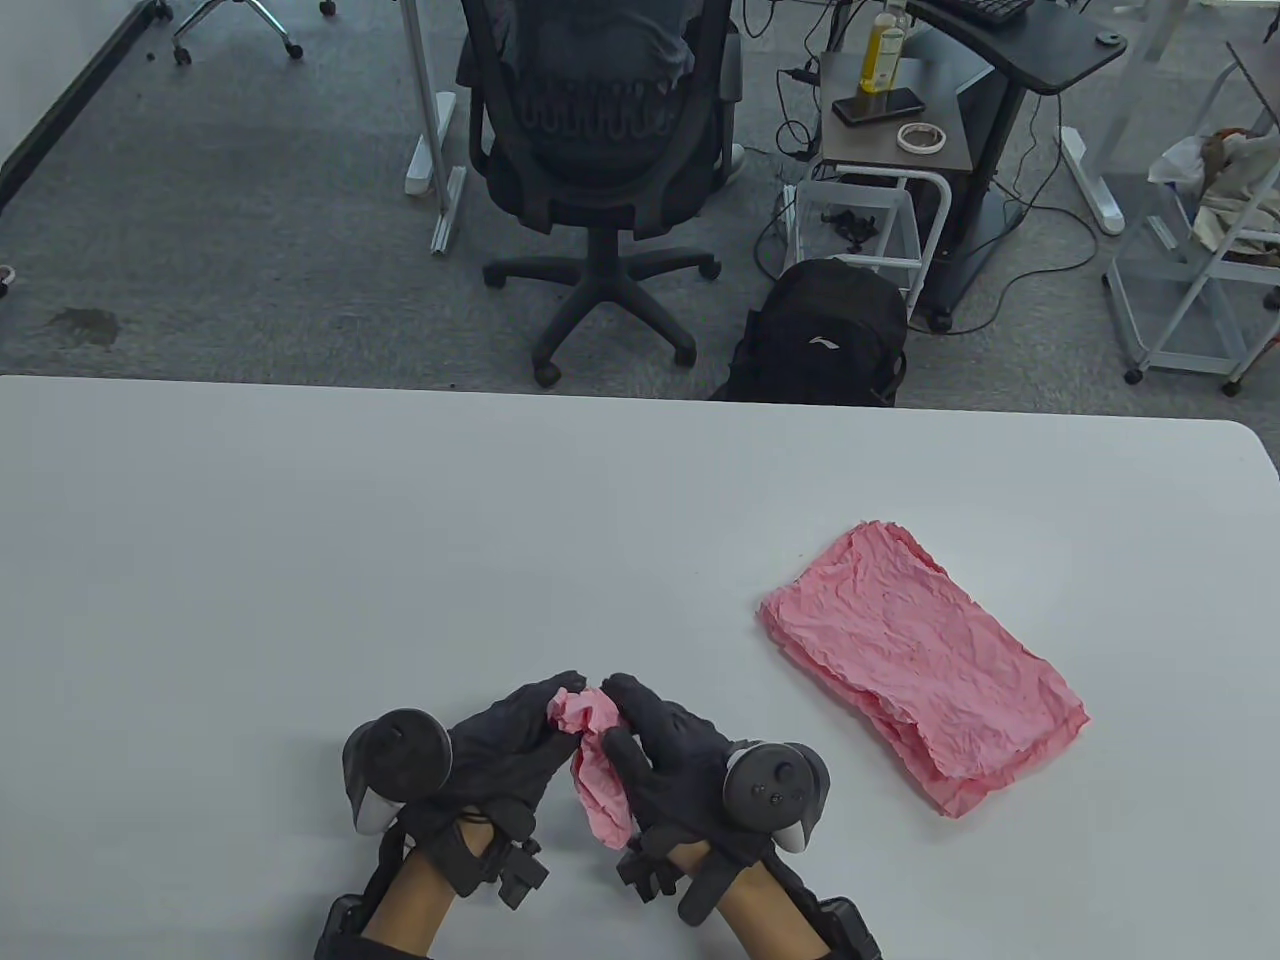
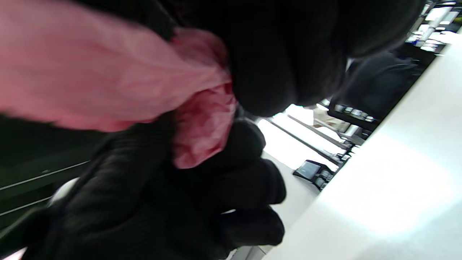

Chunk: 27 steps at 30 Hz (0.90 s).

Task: Flatten crumpled papers and stack

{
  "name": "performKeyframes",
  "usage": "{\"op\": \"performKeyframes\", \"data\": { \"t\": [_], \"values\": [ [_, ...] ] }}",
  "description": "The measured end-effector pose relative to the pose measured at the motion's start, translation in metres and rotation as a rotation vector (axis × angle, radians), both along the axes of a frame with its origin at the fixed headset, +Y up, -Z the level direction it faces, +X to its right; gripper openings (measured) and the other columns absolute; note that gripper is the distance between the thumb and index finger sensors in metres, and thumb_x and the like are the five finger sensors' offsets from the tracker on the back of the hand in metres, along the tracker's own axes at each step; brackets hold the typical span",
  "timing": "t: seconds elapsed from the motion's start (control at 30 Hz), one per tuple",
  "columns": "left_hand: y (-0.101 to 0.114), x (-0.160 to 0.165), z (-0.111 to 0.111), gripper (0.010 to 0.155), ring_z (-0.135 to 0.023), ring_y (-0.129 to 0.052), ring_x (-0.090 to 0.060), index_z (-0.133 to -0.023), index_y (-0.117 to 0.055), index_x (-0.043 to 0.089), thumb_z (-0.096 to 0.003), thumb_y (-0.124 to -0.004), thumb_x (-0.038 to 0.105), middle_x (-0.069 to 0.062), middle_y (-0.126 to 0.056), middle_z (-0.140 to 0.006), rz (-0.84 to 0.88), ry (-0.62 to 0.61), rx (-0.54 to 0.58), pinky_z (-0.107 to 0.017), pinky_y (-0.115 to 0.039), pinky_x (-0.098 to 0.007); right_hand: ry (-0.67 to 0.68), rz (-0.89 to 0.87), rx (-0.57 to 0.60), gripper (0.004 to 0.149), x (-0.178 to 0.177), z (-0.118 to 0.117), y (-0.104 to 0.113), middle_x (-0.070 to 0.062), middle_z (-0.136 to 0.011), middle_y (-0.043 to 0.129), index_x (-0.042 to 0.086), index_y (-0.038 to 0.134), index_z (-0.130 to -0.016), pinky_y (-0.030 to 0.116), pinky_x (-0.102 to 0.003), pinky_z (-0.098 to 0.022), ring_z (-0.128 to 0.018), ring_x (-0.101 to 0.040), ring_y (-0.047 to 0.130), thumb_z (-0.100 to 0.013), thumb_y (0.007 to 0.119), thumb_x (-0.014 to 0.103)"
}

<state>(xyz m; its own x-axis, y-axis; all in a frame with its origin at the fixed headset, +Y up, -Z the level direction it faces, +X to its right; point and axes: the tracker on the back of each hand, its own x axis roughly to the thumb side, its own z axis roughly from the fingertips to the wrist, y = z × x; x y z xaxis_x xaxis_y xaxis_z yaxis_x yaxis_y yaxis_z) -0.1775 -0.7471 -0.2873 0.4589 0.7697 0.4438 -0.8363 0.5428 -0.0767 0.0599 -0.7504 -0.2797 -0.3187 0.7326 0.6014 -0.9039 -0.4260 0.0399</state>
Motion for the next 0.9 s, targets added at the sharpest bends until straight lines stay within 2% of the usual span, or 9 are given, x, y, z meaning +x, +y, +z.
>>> {"op": "performKeyframes", "data": {
  "t": [0.07,0.13,0.2,0.33,0.5,0.6,0.67,0.77,0.9],
  "values": [
    [0.004,-0.002,0.001,0.061,-0.06,-0.1,-0.03,-0.097,-0.076,0.015,-0.051,-0.075,0.055,-0.007,-0.089,-0.085,-0.038,0.012,0.045,-0.047,-0.084,-0.045,0.054,0.106,-0.015,0.085,-0.007,0.002,0.001,-0.021,-0.092,0.074,0.007,0.046,-0.106,0.056,-0.069,-0.057,-0.083,-0.053,0.068,-0.047,0.077,0.061],
    [0.007,-0.002,0.002,0.061,-0.06,-0.1,-0.03,-0.095,-0.077,0.014,-0.0503,-0.077,0.054,-0.008,-0.089,-0.084,-0.016,-0.019,0.07,-0.047,-0.084,-0.046,0.02,0.224,-0.018,0.082,-0.01,0.003,0.002,-0.016,-0.096,0.069,0.01,0.038,-0.107,0.057,-0.067,-0.058,-0.086,-0.049,0.068,-0.05,0.077,0.054],
    [0.008,-0.002,0.001,0.06,-0.061,-0.1,-0.03,-0.096,-0.077,0.015,-0.0503,-0.076,0.055,-0.008,-0.088,-0.085,0.018,-0.069,0.055,-0.048,-0.084,-0.045,-0.027,0.129,-0.032,0.069,-0.002,-0.002,0.004,-0.015,-0.088,0.08,0.011,0.052,-0.103,0.062,-0.065,-0.056,-0.079,-0.046,0.079,-0.05,0.08,0.045],
    [0.001,0.0,-0.003,0.06,-0.064,-0.099,-0.028,-0.097,-0.076,0.017,-0.0513,-0.076,0.056,-0.005,-0.087,-0.087,0.108,-0.17,-0.036,-0.05,-0.084,-0.044,0.013,-0.002,-0.174,0.059,0.012,-0.012,-0.001,-0.012,-0.081,0.089,0.012,0.069,-0.096,0.067,-0.062,-0.053,-0.074,-0.044,0.085,-0.048,0.083,0.043],
    [-0.007,-0.004,-0.006,0.06,-0.066,-0.098,-0.032,-0.096,-0.078,0.017,-0.0522,-0.074,0.059,-0.007,-0.087,-0.089,0.248,-0.173,-0.151,-0.051,-0.082,-0.047,0.228,-0.215,-0.329,0.05,0.014,-0.02,-0.008,-0.014,-0.075,0.091,0.008,0.075,-0.09,0.066,-0.064,-0.054,-0.07,-0.045,0.087,-0.051,0.079,0.039],
    [-0.008,0.003,-0.005,0.085,-0.101,-0.065,-0.044,-0.115,-0.045,0.026,-0.0483,-0.077,0.066,-0.01,-0.049,-0.117,0.243,-0.301,-0.19,-0.068,-0.063,-0.061,0.159,-0.18,-0.307,0.05,0.013,-0.018,-0.009,-0.016,-0.067,0.095,0.004,0.079,-0.086,0.068,-0.064,-0.05,-0.064,-0.046,0.09,-0.05,0.078,0.038],
    [-0.011,0.012,-0.004,0.098,-0.109,-0.053,-0.046,-0.117,-0.026,0.026,-0.047,-0.08,0.07,-0.006,-0.039,-0.12,0.177,-0.416,-0.257,-0.072,-0.054,-0.066,0.124,-0.142,-0.268,0.051,0.01,-0.014,-0.008,-0.015,-0.063,0.097,0.002,0.082,-0.083,0.07,-0.063,-0.048,-0.061,-0.045,0.092,-0.051,0.075,0.041],
    [-0.008,0.011,-0.004,0.086,-0.097,-0.075,-0.041,-0.114,-0.04,0.021,-0.0489,-0.082,0.058,-0.008,-0.06,-0.111,0.193,-0.264,-0.181,-0.068,-0.066,-0.06,0.092,-0.082,-0.253,0.053,0.007,-0.013,-0.007,-0.014,-0.057,0.1,-0.001,0.084,-0.079,0.073,-0.062,-0.045,-0.055,-0.044,0.096,-0.051,0.072,0.042],
    [-0.006,0.004,-0.006,0.063,-0.091,-0.085,-0.031,-0.111,-0.056,0.03,-0.0536,-0.079,0.042,-0.003,-0.072,-0.107,0.285,-0.296,-0.197,-0.069,-0.069,-0.054,0.173,-0.154,-0.351,0.051,0.01,-0.02,-0.011,-0.008,-0.054,0.103,0.002,0.087,-0.077,0.078,-0.057,-0.043,-0.051,-0.037,0.1,-0.053,0.07,0.044]
  ]
}}
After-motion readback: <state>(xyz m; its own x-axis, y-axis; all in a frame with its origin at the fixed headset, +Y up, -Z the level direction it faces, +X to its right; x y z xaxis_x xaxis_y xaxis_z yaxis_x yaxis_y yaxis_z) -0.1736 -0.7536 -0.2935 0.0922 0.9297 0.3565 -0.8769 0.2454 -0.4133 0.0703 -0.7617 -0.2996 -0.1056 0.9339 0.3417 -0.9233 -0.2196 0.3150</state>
